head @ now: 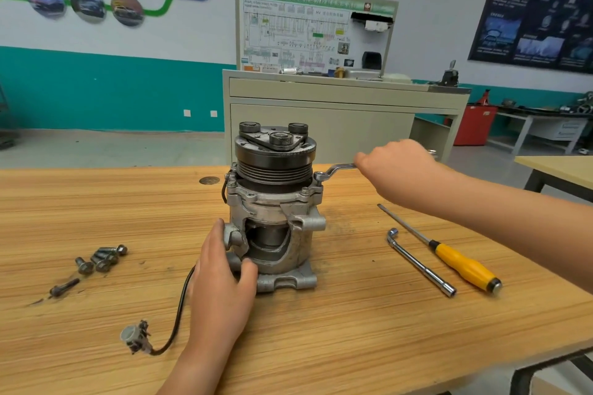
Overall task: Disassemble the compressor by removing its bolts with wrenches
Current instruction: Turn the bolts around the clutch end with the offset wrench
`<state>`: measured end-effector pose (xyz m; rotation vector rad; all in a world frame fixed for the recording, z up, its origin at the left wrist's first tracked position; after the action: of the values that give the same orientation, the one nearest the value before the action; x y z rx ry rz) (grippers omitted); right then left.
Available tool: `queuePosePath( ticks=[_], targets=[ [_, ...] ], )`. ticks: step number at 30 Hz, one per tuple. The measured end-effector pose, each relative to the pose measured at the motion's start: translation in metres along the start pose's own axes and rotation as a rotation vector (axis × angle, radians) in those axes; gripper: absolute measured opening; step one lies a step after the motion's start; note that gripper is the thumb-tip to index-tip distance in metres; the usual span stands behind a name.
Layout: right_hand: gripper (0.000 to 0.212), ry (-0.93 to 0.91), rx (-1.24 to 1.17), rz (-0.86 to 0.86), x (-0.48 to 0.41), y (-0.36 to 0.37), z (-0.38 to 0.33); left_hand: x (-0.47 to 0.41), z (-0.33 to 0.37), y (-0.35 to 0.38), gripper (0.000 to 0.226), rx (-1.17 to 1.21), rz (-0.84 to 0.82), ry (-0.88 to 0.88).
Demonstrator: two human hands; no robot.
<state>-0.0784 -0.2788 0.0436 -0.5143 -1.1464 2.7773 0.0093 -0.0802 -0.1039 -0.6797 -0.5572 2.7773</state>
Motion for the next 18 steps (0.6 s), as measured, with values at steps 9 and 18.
queuePosePath(
  ticks=[9, 18],
  targets=[
    [0.023, -0.035, -0.358, 0.542, -0.046, 0.029, -0.017, 0.002, 0.003, -0.001, 0.071, 0.005, -0.011, 0.000],
    [0.040, 0.213, -0.601, 0.343, 0.024, 0.016, 0.007, 0.000, 0.001, 0.002, 0.072, -0.006, 0.003, 0.007]
  ],
)
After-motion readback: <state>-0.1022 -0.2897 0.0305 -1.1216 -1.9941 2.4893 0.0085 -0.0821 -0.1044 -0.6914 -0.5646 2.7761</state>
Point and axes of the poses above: each hand's wrist, its own x-axis away from the middle knuckle, its own y-axis out of the palm, z = x × y, the point moved 2 cm from there along -x, towards the middle knuckle, and after that the axes turned 1 degree about z, right-handed, at the moved point
